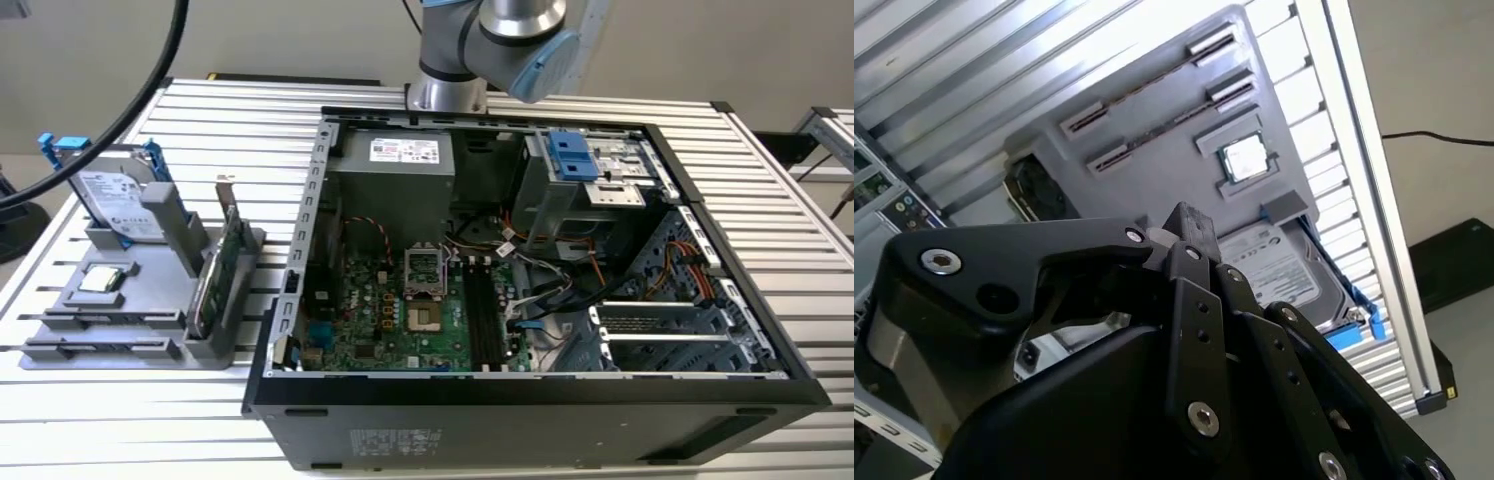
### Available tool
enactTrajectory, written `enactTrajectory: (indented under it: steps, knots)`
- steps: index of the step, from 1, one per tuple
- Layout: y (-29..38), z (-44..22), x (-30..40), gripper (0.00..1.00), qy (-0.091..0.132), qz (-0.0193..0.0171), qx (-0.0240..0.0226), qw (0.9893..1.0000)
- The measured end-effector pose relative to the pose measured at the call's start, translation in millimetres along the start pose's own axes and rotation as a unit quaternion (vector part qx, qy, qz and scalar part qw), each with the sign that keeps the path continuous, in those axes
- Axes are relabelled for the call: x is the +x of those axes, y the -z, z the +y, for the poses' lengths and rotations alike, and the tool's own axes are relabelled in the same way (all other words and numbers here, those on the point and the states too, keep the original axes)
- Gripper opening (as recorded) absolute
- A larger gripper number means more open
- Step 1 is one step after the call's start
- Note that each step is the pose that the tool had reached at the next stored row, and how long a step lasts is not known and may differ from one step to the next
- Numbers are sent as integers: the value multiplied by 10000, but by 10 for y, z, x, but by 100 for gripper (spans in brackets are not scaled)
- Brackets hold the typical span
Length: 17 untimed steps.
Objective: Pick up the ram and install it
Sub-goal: 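Pick up the ram and move it above insertion slot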
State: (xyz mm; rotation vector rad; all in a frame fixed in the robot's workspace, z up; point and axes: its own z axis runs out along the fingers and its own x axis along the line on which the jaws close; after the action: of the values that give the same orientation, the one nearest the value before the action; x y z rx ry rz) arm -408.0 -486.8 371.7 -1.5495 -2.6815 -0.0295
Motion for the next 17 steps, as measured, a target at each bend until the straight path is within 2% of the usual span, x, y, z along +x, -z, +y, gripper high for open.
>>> enactTrajectory:
  steps: [3,6,17]
  knots:
    - [-4,-1,0,0,-100,1,-4,10000]
    - [-8,0,-1,0,-288,2,-14,9996]
    - [-17,0,0,0,-783,5,-38,9969]
